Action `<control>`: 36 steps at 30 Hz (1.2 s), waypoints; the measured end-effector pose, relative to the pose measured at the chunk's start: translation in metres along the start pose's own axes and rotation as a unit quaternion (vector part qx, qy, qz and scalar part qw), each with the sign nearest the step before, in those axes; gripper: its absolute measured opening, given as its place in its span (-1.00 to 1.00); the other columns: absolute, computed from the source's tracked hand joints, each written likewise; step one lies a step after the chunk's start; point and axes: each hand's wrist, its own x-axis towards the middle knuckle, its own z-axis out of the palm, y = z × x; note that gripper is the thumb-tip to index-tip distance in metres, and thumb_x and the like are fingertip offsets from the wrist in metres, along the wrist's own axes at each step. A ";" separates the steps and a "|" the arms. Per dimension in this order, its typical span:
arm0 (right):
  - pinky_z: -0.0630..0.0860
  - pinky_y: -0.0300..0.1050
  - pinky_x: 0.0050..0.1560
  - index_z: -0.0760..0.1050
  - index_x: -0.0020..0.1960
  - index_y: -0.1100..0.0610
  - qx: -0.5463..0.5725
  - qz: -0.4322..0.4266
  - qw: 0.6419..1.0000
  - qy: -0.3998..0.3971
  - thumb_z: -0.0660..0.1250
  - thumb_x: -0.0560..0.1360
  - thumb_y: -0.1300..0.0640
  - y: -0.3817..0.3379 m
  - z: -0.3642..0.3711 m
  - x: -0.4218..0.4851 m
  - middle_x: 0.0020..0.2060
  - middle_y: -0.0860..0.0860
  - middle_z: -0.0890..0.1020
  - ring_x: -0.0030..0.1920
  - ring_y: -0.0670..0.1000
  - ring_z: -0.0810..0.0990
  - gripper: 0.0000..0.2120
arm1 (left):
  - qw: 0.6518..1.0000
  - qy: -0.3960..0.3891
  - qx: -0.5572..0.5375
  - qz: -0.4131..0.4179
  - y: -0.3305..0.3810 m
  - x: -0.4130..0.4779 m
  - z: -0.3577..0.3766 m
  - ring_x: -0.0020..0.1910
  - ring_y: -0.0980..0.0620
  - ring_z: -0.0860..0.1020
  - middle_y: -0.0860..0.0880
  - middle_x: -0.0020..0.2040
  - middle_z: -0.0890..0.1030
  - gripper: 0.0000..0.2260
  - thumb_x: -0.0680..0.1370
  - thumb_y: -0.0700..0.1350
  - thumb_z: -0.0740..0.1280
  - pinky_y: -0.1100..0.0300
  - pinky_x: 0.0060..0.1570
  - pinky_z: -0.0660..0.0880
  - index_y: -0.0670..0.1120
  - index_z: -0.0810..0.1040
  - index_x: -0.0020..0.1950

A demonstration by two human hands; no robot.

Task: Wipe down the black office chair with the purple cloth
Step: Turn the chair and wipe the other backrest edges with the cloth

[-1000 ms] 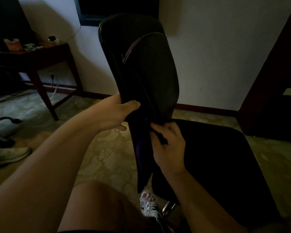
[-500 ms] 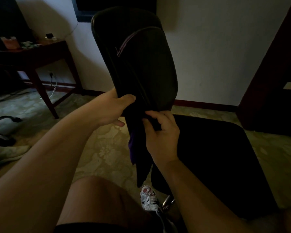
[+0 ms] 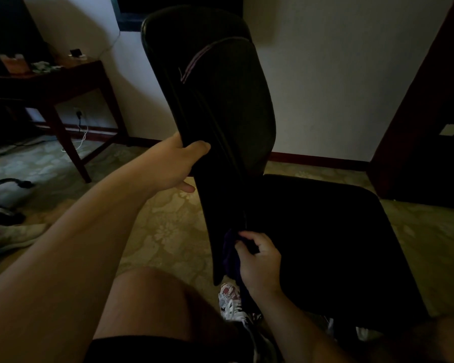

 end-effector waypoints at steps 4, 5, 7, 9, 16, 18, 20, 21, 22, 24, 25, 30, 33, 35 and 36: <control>0.56 -0.21 0.06 0.57 0.02 -0.09 -0.018 -0.033 0.998 0.042 0.41 0.49 0.11 -0.038 0.005 0.015 -0.03 -0.16 0.60 -0.01 -0.22 0.56 -0.86 | 1.000 0.003 -0.006 -0.001 -0.001 0.001 -0.001 0.04 0.01 0.65 0.04 0.12 0.62 -0.71 0.64 0.07 0.22 -0.01 -0.12 0.67 0.10 0.41 0.36; 0.54 -0.26 0.05 0.56 0.03 -0.09 -0.004 -0.041 0.998 0.046 0.40 0.50 0.11 -0.051 0.004 0.019 -0.04 -0.17 0.59 -0.02 -0.23 0.56 -0.85 | 1.000 0.002 -0.008 -0.004 -0.001 0.002 0.000 0.04 0.01 0.65 0.03 0.12 0.63 -0.71 0.64 0.07 0.22 -0.01 -0.12 0.67 0.10 0.41 0.36; 0.54 -0.29 0.00 0.53 0.02 -0.07 0.030 -0.063 0.996 0.054 0.39 0.50 0.11 -0.075 0.004 0.028 -0.06 -0.18 0.59 -0.04 -0.22 0.58 -0.86 | 1.000 0.000 -0.011 -0.008 -0.002 0.002 0.000 0.04 0.00 0.66 0.03 0.13 0.63 -0.70 0.63 0.08 0.23 -0.01 -0.13 0.67 0.10 0.42 0.36; 0.57 -0.26 -0.03 0.51 0.02 -0.05 0.051 -0.072 0.995 0.053 0.40 0.50 0.11 -0.087 0.005 0.037 -0.08 -0.16 0.60 -0.05 -0.20 0.60 -0.87 | 1.000 0.000 -0.014 -0.008 -0.003 0.002 -0.001 0.05 -0.01 0.65 0.02 0.14 0.63 -0.69 0.63 0.08 0.23 -0.01 -0.14 0.67 0.09 0.43 0.36; 0.51 -0.28 -0.08 0.50 0.05 0.00 -0.120 -0.080 0.989 0.031 0.38 0.50 0.12 -0.030 -0.011 0.026 -0.07 -0.17 0.55 -0.03 -0.14 0.58 -0.85 | 1.000 0.002 -0.006 0.001 -0.002 -0.001 0.000 0.03 0.02 0.66 0.03 0.11 0.64 -0.72 0.63 0.07 0.22 -0.01 -0.12 0.67 0.10 0.42 0.34; 0.46 -0.29 -0.14 0.50 0.05 0.04 -0.172 -0.084 0.981 0.021 0.38 0.49 0.12 -0.008 -0.014 0.019 -0.09 -0.16 0.53 -0.04 -0.08 0.60 -0.85 | 1.000 0.003 -0.002 0.005 -0.002 -0.002 0.000 0.03 0.03 0.66 0.03 0.10 0.64 -0.72 0.63 0.08 0.21 -0.02 -0.12 0.67 0.11 0.43 0.33; 0.46 -0.25 -0.17 0.50 0.05 0.04 -0.186 -0.086 0.979 0.016 0.38 0.50 0.12 0.000 -0.015 0.017 -0.10 -0.16 0.53 -0.05 -0.05 0.61 -0.85 | 1.000 0.005 0.000 0.005 -0.002 -0.002 0.000 0.02 0.02 0.66 0.03 0.10 0.65 -0.72 0.63 0.09 0.21 -0.03 -0.12 0.67 0.11 0.42 0.33; 0.48 -0.24 -0.16 0.50 0.05 0.03 -0.186 -0.091 0.978 0.018 0.37 0.50 0.11 -0.002 -0.015 0.018 -0.09 -0.15 0.55 -0.05 -0.06 0.61 -0.85 | 1.000 0.006 0.001 0.004 -0.002 -0.002 0.000 0.02 0.02 0.66 0.02 0.10 0.65 -0.72 0.63 0.09 0.21 -0.03 -0.12 0.67 0.11 0.42 0.33; 0.49 -0.23 -0.14 0.50 0.06 0.03 -0.184 -0.096 0.978 0.022 0.37 0.50 0.10 -0.006 -0.014 0.020 -0.07 -0.13 0.57 -0.04 -0.07 0.60 -0.85 | 1.000 0.007 0.001 0.003 -0.002 -0.002 0.000 0.02 0.02 0.66 0.02 0.10 0.65 -0.71 0.63 0.09 0.21 -0.03 -0.12 0.67 0.10 0.42 0.34; 0.48 -0.25 -0.10 0.51 0.07 0.03 -0.169 -0.113 0.979 0.028 0.37 0.50 0.09 -0.023 -0.015 0.029 -0.03 -0.11 0.59 -0.03 -0.10 0.59 -0.84 | 1.000 0.008 0.001 0.003 -0.002 -0.002 0.001 0.02 0.01 0.66 0.02 0.10 0.64 -0.70 0.63 0.09 0.21 -0.02 -0.13 0.67 0.09 0.41 0.36; 0.47 -0.25 -0.09 0.51 0.08 0.04 -0.158 -0.126 0.979 0.029 0.37 0.50 0.09 -0.034 -0.014 0.035 -0.03 -0.11 0.58 -0.03 -0.11 0.57 -0.83 | 1.000 0.009 0.001 0.003 -0.002 -0.002 0.001 0.03 0.01 0.66 0.02 0.10 0.64 -0.69 0.63 0.09 0.21 -0.02 -0.13 0.67 0.09 0.40 0.37; 0.54 -0.18 -0.20 0.44 0.04 0.04 -0.138 -0.254 0.957 0.035 0.37 0.49 0.13 -0.077 -0.010 0.056 -0.05 -0.08 0.55 -0.11 -0.09 0.58 -0.83 | 1.000 0.011 -0.001 -0.003 -0.002 0.001 0.001 0.02 0.03 0.66 0.04 0.10 0.64 -0.68 0.63 0.09 0.21 0.03 -0.17 0.67 0.08 0.40 0.37; 0.53 -0.14 -0.30 0.34 0.03 -0.01 -0.174 -0.288 0.941 0.042 0.37 0.47 0.16 -0.063 -0.010 0.055 -0.06 -0.02 0.54 -0.16 -0.03 0.58 -0.76 | 1.000 0.014 -0.001 -0.007 -0.003 0.001 0.002 0.02 0.04 0.65 0.05 0.08 0.64 -0.70 0.64 0.09 0.21 0.04 -0.16 0.67 0.08 0.41 0.36; 0.50 -0.19 -0.29 0.33 0.04 0.00 -0.180 -0.290 0.939 0.042 0.36 0.46 0.20 -0.042 -0.011 0.050 -0.05 0.00 0.53 -0.15 -0.03 0.58 -0.74 | 1.000 0.021 0.003 -0.005 -0.003 0.000 0.002 0.00 0.04 0.65 0.03 0.08 0.64 -0.70 0.63 0.09 0.21 0.03 -0.18 0.67 0.08 0.42 0.34; 0.49 -0.22 -0.27 0.36 0.05 0.03 -0.180 -0.284 0.941 0.039 0.36 0.47 0.21 -0.031 -0.012 0.048 -0.05 0.00 0.53 -0.15 -0.03 0.58 -0.76 | 1.000 0.020 0.005 -0.004 -0.003 0.000 0.001 0.00 0.04 0.66 0.02 0.08 0.64 -0.71 0.63 0.09 0.22 0.03 -0.18 0.67 0.08 0.43 0.33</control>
